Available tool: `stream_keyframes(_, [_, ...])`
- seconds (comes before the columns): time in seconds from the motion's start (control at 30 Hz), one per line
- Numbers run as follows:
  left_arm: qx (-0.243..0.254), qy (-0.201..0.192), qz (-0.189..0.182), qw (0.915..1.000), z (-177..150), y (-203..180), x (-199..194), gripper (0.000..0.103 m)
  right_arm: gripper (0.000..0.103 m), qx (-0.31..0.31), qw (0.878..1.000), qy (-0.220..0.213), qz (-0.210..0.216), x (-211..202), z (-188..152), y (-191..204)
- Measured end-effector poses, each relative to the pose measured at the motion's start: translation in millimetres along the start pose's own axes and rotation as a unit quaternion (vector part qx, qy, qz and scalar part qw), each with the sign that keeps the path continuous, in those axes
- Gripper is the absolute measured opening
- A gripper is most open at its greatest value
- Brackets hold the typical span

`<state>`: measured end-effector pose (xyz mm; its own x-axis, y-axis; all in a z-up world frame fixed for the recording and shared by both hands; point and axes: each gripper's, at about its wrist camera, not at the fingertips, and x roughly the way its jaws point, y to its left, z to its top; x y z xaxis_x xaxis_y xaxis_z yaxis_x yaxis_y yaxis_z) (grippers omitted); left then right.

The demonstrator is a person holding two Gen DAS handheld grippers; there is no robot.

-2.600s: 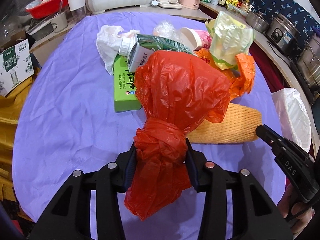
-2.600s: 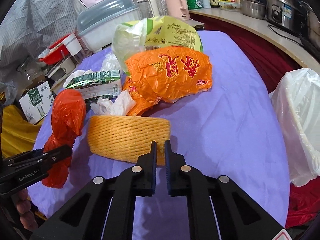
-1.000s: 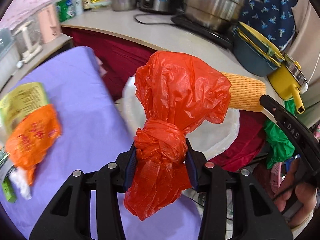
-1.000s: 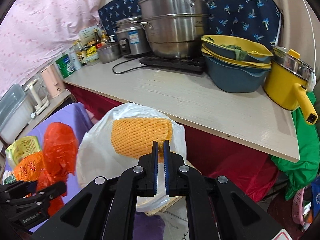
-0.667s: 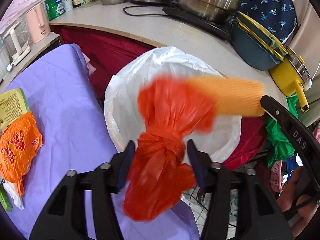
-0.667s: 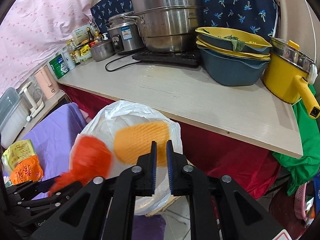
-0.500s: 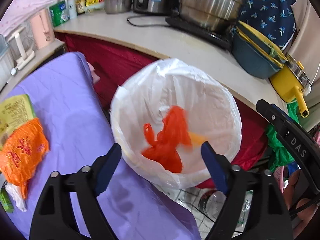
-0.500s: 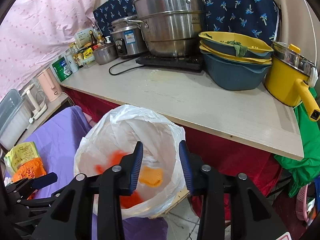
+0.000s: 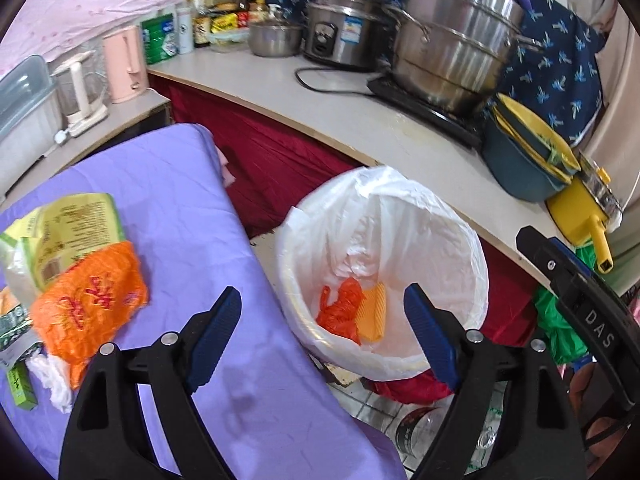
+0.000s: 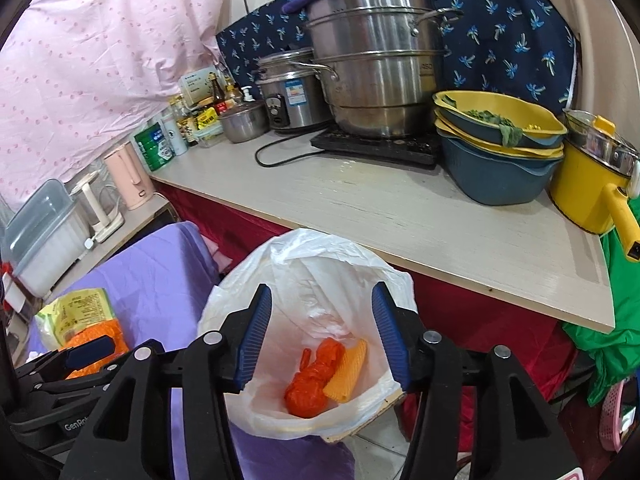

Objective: Collect trash
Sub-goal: 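Carry the red bag and foam net to the bin and release both, then move both grippers back over the remaining trash on the table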

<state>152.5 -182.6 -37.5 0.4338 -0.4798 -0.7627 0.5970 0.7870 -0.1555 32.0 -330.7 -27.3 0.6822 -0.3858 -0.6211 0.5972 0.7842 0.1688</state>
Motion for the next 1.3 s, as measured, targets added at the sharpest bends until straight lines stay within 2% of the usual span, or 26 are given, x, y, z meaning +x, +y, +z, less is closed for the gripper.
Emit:
stream_keyframes(0.2, [-0.025,-0.027,0.028,0.9989,-4.1,28.5,-28.0,0.084,0.062,-0.018,0.999,-0.009,0.026,-12.0,-2.1,32.5])
stream_keyframes(0.33, [-0.052,-0.044,0.054,0.9962,-11.1,56.8,-46.9,0.086,0.063,-0.039,0.998,-0.005,0.046,-13.8,-8.4,60.0])
stream_keyframes(0.6, [-0.102,-0.060,0.119,0.9859,-29.2,118.8,-80.6,0.086,0.064,-0.080,0.993,0.010,0.088,-15.9,-26.3,122.9])
stream_keyframes(0.73, [-0.129,-0.061,0.162,0.9764,-45.4,155.1,-96.4,0.086,0.065,-0.100,0.989,0.021,0.108,-15.7,-38.6,154.2])
stream_keyframes(0.9, [-0.176,-0.052,0.192,0.9640,-69.9,202.4,-111.3,0.086,0.065,-0.123,0.983,0.038,0.131,-13.7,-55.6,190.7])
stream_keyframes(1.07, [-0.211,-0.041,0.218,0.9520,-95.6,245.2,-122.6,0.087,0.065,-0.144,0.976,0.061,0.153,-9.0,-76.7,225.0])
stream_keyframes(1.3, [-0.250,-0.025,0.243,0.9370,-121.2,283.6,-129.9,0.087,0.065,-0.166,0.968,0.088,0.169,3.4,-103.2,265.1])
